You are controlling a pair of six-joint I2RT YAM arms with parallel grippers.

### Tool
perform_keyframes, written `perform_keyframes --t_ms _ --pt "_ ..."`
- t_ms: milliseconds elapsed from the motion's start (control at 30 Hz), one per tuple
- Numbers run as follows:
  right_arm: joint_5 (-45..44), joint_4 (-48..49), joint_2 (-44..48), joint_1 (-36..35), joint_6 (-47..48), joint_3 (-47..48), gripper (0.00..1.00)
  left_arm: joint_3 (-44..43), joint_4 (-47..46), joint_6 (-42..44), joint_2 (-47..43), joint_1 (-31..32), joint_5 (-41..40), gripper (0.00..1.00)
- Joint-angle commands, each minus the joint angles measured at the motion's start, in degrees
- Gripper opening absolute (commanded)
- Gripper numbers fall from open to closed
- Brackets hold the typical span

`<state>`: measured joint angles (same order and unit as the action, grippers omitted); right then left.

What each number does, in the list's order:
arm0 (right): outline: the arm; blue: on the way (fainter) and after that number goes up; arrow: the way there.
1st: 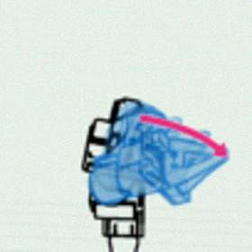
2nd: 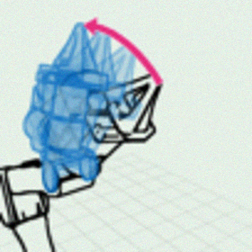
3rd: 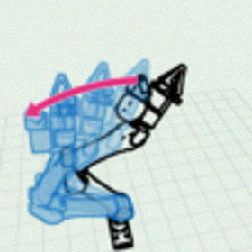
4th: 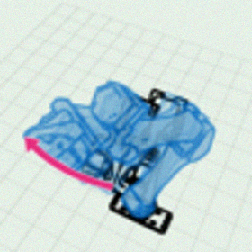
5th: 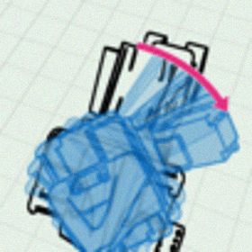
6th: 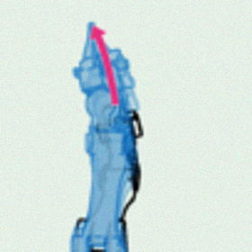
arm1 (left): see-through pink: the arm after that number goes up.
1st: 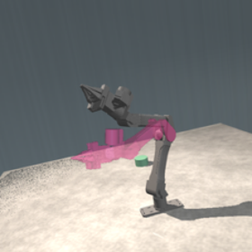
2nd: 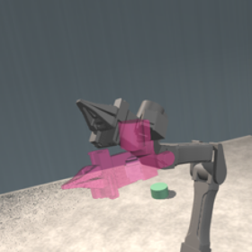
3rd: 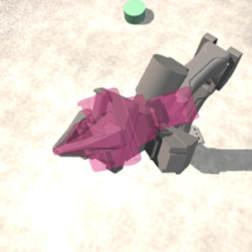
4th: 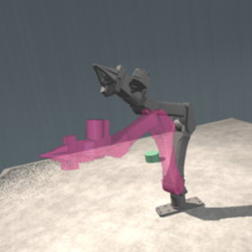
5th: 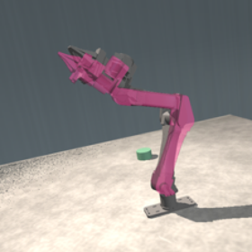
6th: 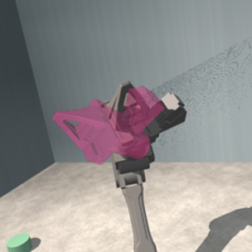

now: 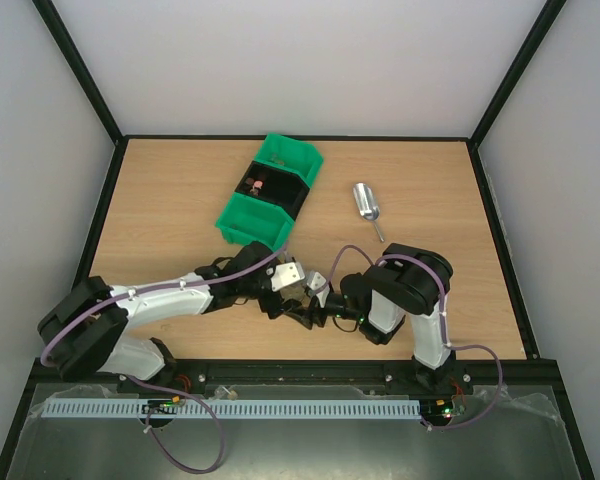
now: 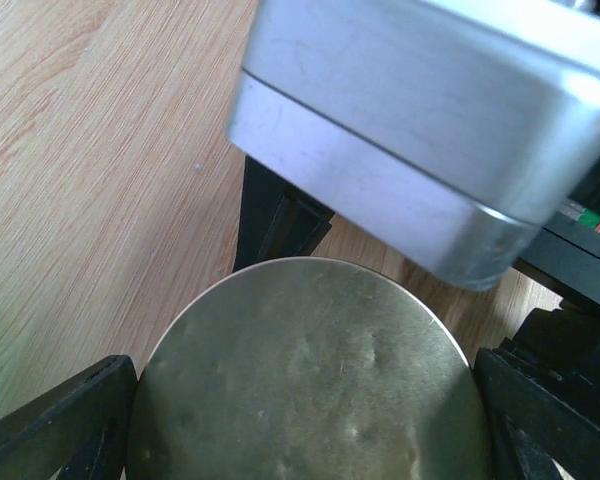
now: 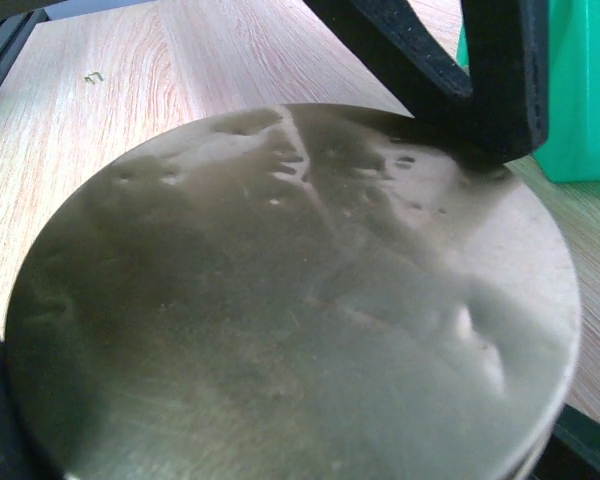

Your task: Pack the candies

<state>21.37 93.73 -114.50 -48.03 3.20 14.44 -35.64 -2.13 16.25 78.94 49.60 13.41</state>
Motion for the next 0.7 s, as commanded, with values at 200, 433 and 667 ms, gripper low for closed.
perform_keyframes --t_ms 200,433,667 --pt "2.3 0.4 -1.0 -0.3 0.5 -1.8 0.23 -1.7 6.6 7.4 2.7 -1.3 3.8 0.77" --pt "5.7 1.4 -0.3 -0.3 3.1 -3.4 0.23 -4.8 13.8 20.0 5.5 -5.2 12.4 0.69" --pt "7.2 1.9 0.1 -0.3 3.5 -3.8 0.23 -6.6 23.0 35.4 7.2 -7.1 15.2 0.63"
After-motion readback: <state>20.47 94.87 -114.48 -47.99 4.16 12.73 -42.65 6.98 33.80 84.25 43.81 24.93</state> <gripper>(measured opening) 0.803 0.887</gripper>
